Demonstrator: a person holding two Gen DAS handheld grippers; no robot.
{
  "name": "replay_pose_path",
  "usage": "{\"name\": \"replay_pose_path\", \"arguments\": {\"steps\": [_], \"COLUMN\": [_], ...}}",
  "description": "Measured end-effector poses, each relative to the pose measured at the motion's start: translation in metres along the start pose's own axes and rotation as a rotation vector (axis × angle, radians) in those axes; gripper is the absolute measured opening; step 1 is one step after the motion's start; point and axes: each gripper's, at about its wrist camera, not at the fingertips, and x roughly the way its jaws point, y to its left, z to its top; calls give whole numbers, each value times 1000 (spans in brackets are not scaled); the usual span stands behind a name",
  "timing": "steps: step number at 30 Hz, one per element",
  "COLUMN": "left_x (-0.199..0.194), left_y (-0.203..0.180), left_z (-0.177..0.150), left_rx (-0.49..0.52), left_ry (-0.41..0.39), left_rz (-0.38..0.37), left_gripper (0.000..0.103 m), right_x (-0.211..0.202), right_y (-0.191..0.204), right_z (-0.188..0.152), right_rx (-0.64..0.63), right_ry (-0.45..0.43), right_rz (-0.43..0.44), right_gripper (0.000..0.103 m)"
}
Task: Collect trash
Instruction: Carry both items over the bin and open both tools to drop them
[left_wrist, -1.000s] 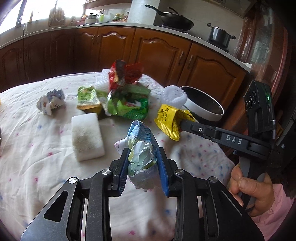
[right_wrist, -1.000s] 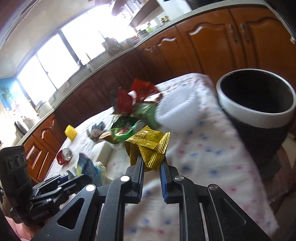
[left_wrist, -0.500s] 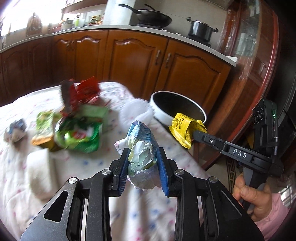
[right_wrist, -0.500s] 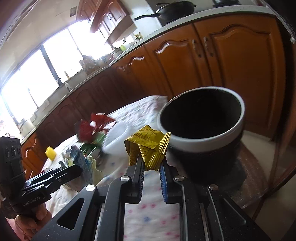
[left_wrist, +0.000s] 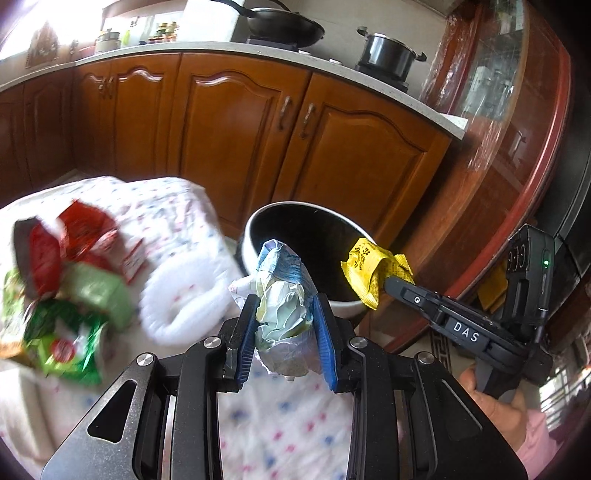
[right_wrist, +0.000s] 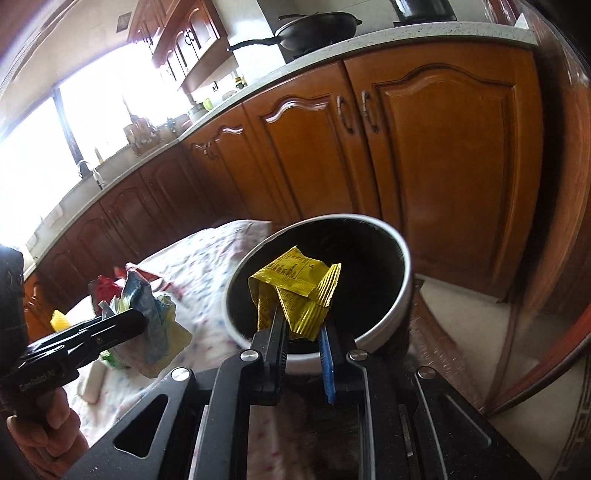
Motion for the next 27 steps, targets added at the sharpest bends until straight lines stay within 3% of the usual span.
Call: {"name": "replay_pose_path", "arguments": {"steps": [12,22,24,27], "left_x": [76,112,116,117], "left_y": [-22,-28,-27,-28], "left_z": [37,47,48,48], "left_rx": [22,39,36,42], "left_ry": [99,175,184,191], "left_rz": [-16,31,30,31], "left_gripper": [28,30,37,51], "right_x": [34,48,49,44], "right_y": [-23,-24,-27,-29], "right_z": [24,29,29,29], "right_rx": [-41,-65,-53,-33], "right_ry": [82,113,116,100], "right_rz": [-39,-61,-58,-55], "right_gripper": [19,20,29,35]}}
